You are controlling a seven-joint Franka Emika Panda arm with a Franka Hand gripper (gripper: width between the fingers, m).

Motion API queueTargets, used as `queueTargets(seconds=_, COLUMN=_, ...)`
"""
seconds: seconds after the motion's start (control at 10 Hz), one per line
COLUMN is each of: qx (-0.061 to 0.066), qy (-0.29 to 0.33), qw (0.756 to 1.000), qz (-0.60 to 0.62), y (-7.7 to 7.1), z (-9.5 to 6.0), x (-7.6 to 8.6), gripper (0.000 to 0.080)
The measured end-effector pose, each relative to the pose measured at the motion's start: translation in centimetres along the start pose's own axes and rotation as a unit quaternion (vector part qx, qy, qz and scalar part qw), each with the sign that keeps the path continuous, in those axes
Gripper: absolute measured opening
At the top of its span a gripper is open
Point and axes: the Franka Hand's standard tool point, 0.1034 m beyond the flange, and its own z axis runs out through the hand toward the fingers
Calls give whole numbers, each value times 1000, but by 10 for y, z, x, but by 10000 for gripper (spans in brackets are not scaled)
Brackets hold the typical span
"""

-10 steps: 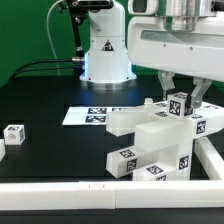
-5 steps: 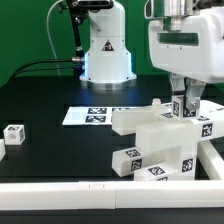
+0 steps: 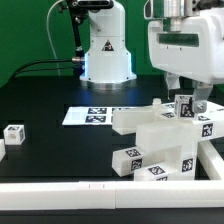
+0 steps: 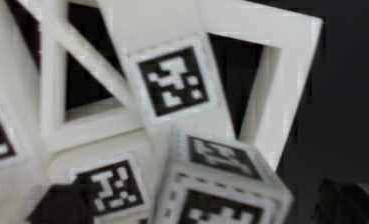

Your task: Assemble chair

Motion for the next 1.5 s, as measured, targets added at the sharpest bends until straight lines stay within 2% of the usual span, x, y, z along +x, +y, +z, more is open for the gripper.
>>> queueTargets(seconds=0.1, qx=-10, qy=-6, qw=997, qz=-74, y=0, z=0, x=-1, gripper=644)
queueTargets(seconds=0.2, qx=-10, qy=-7, qw=987, qz=-161, y=-2, z=0, x=0, gripper=644)
queueTargets(seconds=0.4, qx=-13, qy=-9, qw=976, qz=-219, y=-1, z=0, x=0, gripper=649)
queueTargets(seconds=0.6, qx=-14, qy=-8, qw=952, qz=-307, y=-1, z=0, x=2, gripper=649)
queueTargets(seconds=0.7, qx=-14, qy=-6, qw=929, qz=-369, y=0, z=1, x=3, gripper=649)
queueTargets(seconds=0.8, qx=-25, qy=10, qw=883, qz=-468, y=-1, z=2, x=3, gripper=649)
queueTargets(seconds=0.9, qx=-27, qy=17, qw=867, qz=-497, y=-1, z=4, x=0, gripper=649)
queueTargets(seconds=1.0, qx=-26, qy=17, qw=872, qz=-488, y=-1, z=4, x=2, gripper=621)
queueTargets(seconds=1.1, qx=-27, qy=17, qw=876, qz=-482, y=-1, z=4, x=2, gripper=486)
queueTargets(seconds=1.2, qx=-26, qy=17, qw=880, qz=-474, y=-1, z=4, x=2, gripper=486)
queueTargets(seconds=1.3, qx=-25, qy=18, qw=898, qz=-438, y=-1, z=4, x=2, gripper=351)
queueTargets(seconds=1.4, qx=-25, qy=19, qw=917, qz=-399, y=-1, z=4, x=2, gripper=281)
queueTargets(seconds=1.5, qx=-24, qy=19, qw=926, qz=-376, y=-1, z=4, x=2, gripper=281)
